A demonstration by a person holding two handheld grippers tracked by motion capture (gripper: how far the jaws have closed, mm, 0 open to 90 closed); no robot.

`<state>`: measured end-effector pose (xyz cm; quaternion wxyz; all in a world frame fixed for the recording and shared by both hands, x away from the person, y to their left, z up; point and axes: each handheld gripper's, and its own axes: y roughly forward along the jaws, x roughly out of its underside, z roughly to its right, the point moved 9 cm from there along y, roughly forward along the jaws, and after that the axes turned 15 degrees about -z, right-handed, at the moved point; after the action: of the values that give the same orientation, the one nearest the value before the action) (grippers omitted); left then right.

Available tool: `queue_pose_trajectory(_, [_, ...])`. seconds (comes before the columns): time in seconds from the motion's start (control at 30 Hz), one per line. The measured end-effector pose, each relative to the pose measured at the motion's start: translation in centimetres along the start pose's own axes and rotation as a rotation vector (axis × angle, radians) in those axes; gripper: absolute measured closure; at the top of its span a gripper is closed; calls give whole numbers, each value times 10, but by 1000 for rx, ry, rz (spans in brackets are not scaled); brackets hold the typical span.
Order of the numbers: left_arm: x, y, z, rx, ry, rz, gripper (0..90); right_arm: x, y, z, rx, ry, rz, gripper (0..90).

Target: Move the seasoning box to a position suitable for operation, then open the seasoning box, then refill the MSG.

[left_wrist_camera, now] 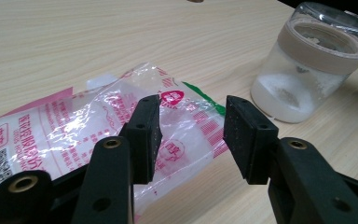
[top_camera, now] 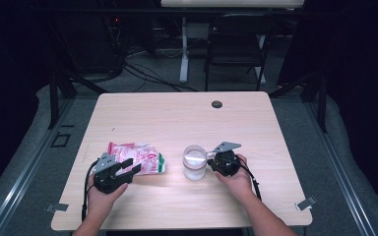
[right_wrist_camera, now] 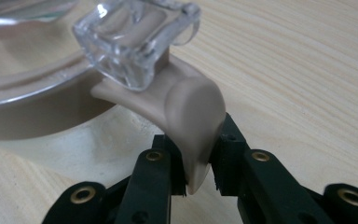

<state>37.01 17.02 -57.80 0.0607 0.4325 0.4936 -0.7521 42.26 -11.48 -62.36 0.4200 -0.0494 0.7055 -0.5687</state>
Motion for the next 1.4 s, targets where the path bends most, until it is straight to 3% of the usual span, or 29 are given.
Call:
queue_pose_trajectory(0.13, [-2,3,2,5,9,-3,561,2,-1,-4,0,-8,3,778])
queue_pose_trajectory(0.5, [-13,16,10,31,40,-4,561,10,-6,-31,-28,-92,-3,768])
queue_pose_trajectory(0.6, [-16,19,13,42,46,-2,561,12,-8,-33,-25,-105,2,762])
queue_pose_trajectory(0.77, [-21,24,19,66,59,4,553,17,-20,-32,-52,-82,36,642])
queue_pose_trajectory(0.9, [-23,25,23,87,57,13,547,20,-32,-33,-30,-99,46,558])
queue_pose_trajectory(1.03, [-24,25,25,118,12,12,543,21,-49,-36,-26,-114,66,532])
queue_pose_trajectory(1.13, [-24,25,26,120,-9,7,549,15,-64,-33,-11,-107,90,521])
queue_pose_trajectory(1.2, [-26,25,27,141,-30,4,536,10,-79,-29,-37,-42,132,521])
queue_pose_trajectory(1.3, [-34,24,31,151,-49,-16,538,6,-86,-27,-74,14,135,491])
queue_pose_trajectory(1.4, [-40,23,36,172,-58,-32,534,2,-88,-29,-90,3,120,547])
